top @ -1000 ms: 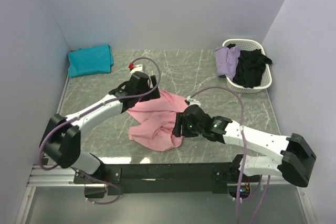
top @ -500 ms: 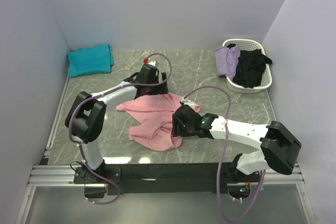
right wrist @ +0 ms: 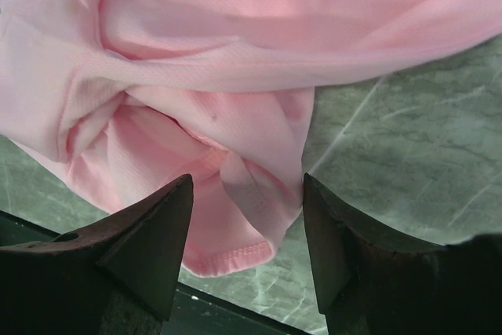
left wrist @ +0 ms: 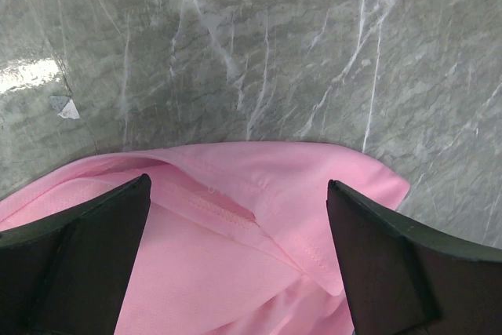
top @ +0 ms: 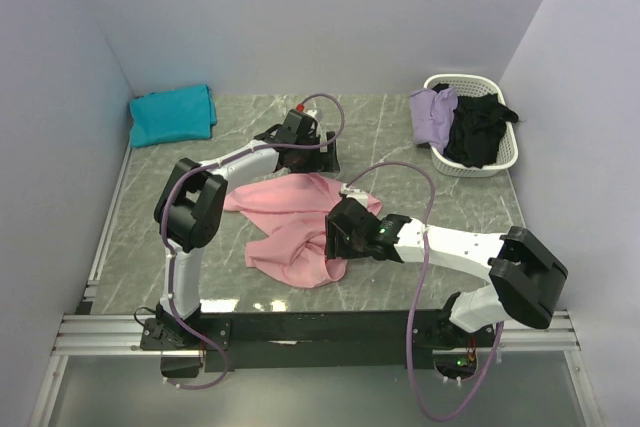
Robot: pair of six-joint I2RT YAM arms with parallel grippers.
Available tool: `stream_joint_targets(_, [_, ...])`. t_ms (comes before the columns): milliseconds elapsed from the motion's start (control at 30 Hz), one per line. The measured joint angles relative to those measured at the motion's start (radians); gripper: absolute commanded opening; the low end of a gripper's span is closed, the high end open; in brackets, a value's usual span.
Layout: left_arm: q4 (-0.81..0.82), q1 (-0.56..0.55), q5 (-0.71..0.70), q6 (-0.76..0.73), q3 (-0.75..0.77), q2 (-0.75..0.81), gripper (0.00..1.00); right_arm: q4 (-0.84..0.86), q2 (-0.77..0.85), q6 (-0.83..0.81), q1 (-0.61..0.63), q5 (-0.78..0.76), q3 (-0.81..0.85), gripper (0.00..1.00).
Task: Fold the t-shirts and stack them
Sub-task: Flatten the tshirt out
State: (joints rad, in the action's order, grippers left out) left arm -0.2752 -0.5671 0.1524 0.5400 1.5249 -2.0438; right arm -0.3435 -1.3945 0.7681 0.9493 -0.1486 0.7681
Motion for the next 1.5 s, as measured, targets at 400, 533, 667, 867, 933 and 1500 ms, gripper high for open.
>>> stream_joint_targets(400, [-0.06, -0.026, 0.0, -0.035, -0.004, -0.055, 0.97, 0.004, -0.038, -0.011, 0.0, -0.001, 0.031, 0.59])
stream_joint_targets(533, [-0.051, -0.031, -0.002, -0.043, -0.002, -0.06, 0.7, 0.006, -0.047, -0.018, 0.0, -0.001, 0.032, 0.14])
stream_joint_targets(667, [-0.06, -0.031, -0.003, -0.038, 0.0, -0.069, 0.1, 0.007, -0.06, -0.027, 0.0, -0.001, 0.032, 0.0])
stream_joint_targets(867, [-0.122, -0.03, -0.045, -0.031, 0.071, -0.094, 0.01, -0.027, -0.047, -0.025, 0.0, -0.038, 0.032, 0.0])
stream_joint_targets(933, [-0.135, -0.023, -0.069, -0.028, 0.088, -0.087, 0.01, -0.074, -0.011, -0.013, 0.0, -0.079, 0.032, 0.0])
stream_joint_targets(1500, [-0.23, 0.21, -0.286, 0.078, -0.286, 0.583, 0.01, -0.439, 0.204, 0.071, -0.154, -0.419, 0.101, 0.0])
